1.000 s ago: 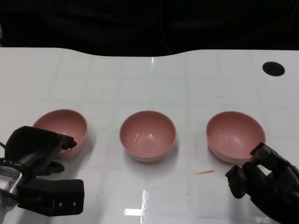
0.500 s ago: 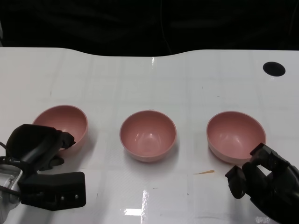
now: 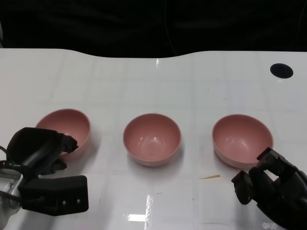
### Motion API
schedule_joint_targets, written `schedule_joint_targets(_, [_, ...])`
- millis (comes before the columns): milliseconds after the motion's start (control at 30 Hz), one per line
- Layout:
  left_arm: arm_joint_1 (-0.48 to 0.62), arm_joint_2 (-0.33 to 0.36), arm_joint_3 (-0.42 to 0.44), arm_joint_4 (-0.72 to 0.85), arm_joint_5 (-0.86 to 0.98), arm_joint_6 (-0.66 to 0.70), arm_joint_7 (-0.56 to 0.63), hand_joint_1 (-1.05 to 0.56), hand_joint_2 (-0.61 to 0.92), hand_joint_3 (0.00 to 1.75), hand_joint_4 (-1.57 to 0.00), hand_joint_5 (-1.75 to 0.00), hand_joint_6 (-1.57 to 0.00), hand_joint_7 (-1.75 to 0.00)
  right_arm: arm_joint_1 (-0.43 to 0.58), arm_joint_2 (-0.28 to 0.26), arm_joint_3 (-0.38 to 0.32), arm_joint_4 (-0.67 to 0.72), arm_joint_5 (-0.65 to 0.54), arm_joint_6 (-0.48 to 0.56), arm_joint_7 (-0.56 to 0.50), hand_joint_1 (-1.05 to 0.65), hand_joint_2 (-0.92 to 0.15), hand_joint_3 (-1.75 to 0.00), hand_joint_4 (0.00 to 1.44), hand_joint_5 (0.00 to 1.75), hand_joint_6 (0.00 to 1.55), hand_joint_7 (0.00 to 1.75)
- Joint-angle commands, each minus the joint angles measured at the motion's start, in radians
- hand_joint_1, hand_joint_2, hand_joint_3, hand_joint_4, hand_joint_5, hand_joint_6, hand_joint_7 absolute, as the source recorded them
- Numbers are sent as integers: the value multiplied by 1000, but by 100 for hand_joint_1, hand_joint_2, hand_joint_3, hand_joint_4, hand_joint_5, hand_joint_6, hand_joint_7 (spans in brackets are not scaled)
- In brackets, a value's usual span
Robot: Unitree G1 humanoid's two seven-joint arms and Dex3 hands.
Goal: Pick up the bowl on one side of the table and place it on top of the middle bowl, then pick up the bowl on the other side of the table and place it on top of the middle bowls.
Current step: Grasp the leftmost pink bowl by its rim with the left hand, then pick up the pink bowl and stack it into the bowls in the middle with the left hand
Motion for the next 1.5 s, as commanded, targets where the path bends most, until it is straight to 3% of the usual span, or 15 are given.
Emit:
schedule_joint_targets(33, [27, 46, 33, -83, -20, 4, -11, 3, 89, 2, -73, -166, -81, -123, 7, -16, -9, -19, -2, 4, -12, -12, -63, -94, 80, 168, 90, 113])
schedule_joint_targets(167, [37, 48, 40, -107, -16, 16, -24, 6, 86, 0, -70, -174, -76, -134, 9, -16, -9, -22, 2, 5, -12, -12, -62, -96, 80, 168, 91, 112])
schedule_joint_targets(300, [38, 48, 42, -105, -16, 6, -15, 7, 85, 1, -72, -174, -87, -116, 7, -17, -9, -19, 2, 5, -9, -12, -62, -96, 80, 167, 91, 111])
schedule_joint_targets(433, [44, 51, 48, -120, -25, 9, -35, 7, 88, 1, -71, -174, -80, -133, 4, -19, -10, -15, 4, 6, -6, -12, -63, -94, 81, 166, 91, 110])
schedule_joint_targets(567, [63, 68, 66, -177, -42, 2, -68, 5, 91, 1, -74, -167, -94, -100, 4, -18, -10, -13, 1, -3, 0, -13, -64, -92, 80, 168, 91, 110])
schedule_joint_targets(633, [70, 82, 74, -213, -48, 2, -93, 4, 91, 1, -72, -171, -81, -132, 4, -20, -10, -13, 0, -4, 1, -13, -64, -92, 79, 169, 90, 112])
schedule_joint_targets(733, [78, 117, 90, -296, -45, 3, -147, 4, 90, 1, -70, -174, -71, -149, 4, -20, -11, -12, 1, -3, 2, -12, -65, -93, 79, 169, 90, 113])
schedule_joint_targets(767, [79, 132, 96, -327, -41, 0, -162, 2, 90, 0, -69, -174, -71, -142, 5, -20, -11, -13, -2, -4, -2, -12, -65, -93, 79, 169, 90, 113])
schedule_joint_targets(867, [79, 162, 109, -385, -40, -11, -199, -5, 90, 0, -71, -172, -101, -66, 7, -21, -9, -17, -8, -6, -6, -12, -64, -93, 80, 170, 91, 114])
schedule_joint_targets(900, [75, 178, 119, -414, -51, -20, -228, -5, 90, 0, -71, -172, -105, -59, 6, -22, -10, -15, -7, -6, -3, -12, -64, -94, 80, 170, 91, 114])
schedule_joint_targets(967, [70, 203, 137, -475, -65, -20, -289, -1, 91, 8, -71, -174, -71, -146, 4, -23, -11, -10, -7, -7, 3, -12, -64, -94, 79, 170, 90, 114])
schedule_joint_targets(1033, [73, 210, 149, -507, -68, -12, -325, -2, 92, 10, -70, -174, -62, -167, 3, -23, -11, -7, -7, -8, 4, -12, -65, -93, 79, 170, 90, 114])
schedule_joint_targets(1267, [8, 262, 184, -666, -150, -59, -540, -6, 92, 11, -70, -172, -65, -164, 6, -17, -8, -11, -22, -21, -4, -12, -64, -93, 78, 172, 88, 117])
schedule_joint_targets(1367, [-34, 256, 177, -671, -151, -98, -567, -3, 90, 9, -80, -162, -72, -159, 4, -16, -8, -8, -19, -18, -1, -12, -65, -93, 79, 171, 88, 118])
schedule_joint_targets(1500, [-75, 229, 157, -657, -108, -127, -552, -3, 87, 5, -78, -173, -70, -164, 4, -14, -8, -6, -16, -18, 2, -12, -65, -95, 79, 172, 88, 119])
